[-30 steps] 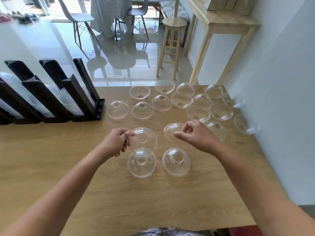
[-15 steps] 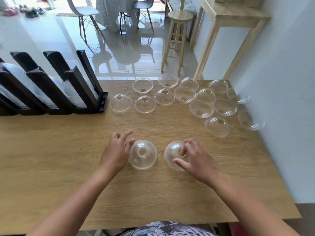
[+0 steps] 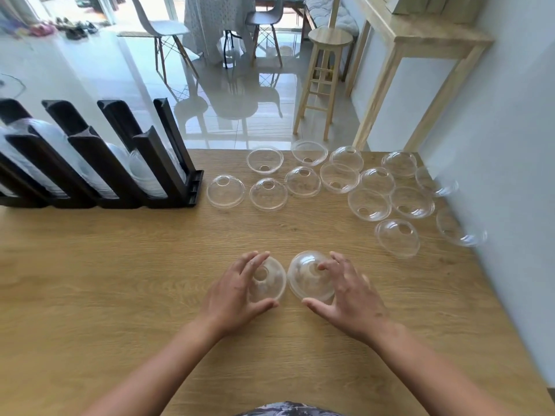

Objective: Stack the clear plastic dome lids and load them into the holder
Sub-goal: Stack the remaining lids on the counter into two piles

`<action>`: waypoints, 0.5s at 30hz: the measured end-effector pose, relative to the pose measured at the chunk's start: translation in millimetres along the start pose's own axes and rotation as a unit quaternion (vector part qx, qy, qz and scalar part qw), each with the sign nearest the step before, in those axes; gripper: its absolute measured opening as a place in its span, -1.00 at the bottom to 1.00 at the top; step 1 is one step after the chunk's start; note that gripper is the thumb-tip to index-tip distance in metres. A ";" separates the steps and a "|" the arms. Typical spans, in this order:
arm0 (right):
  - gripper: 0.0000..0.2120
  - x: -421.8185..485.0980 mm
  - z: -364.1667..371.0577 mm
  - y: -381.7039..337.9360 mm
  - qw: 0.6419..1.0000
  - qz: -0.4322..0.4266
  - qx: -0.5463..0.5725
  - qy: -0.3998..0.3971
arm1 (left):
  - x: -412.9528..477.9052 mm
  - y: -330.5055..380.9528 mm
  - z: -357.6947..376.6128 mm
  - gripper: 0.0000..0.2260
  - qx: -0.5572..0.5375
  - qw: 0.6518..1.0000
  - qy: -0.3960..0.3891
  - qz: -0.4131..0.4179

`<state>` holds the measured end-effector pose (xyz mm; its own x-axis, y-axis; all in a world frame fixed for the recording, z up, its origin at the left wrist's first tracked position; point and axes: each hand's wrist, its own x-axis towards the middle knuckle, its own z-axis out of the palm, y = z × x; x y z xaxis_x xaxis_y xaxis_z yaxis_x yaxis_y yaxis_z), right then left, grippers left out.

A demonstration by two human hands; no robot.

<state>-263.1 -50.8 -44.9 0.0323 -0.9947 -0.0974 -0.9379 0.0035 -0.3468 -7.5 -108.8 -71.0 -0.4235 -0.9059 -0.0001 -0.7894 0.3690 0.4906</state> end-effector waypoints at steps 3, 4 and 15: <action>-0.43 6.5 0.2 -4.4 0.999 -0.009 -0.032 0.010 | 4.2 -2.4 -1.4 -0.12 -0.011 1.000 -0.002 0.000; -0.45 8.5 -0.3 -5.4 0.999 -0.011 -0.044 0.007 | 6.1 -2.4 -3.3 -0.11 -0.015 1.000 -0.005 0.000; -0.54 141.6 -39.5 -54.0 0.994 -0.028 0.081 0.066 | 129.7 -42.2 -76.7 -0.48 0.021 0.979 0.135 -0.154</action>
<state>-221.6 -195.9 -3.1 0.0267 -0.9986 0.0463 -0.8676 -0.0461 -0.4951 5.0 -257.8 -24.8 -0.0350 -0.9952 0.0913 -0.8812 0.0738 0.4669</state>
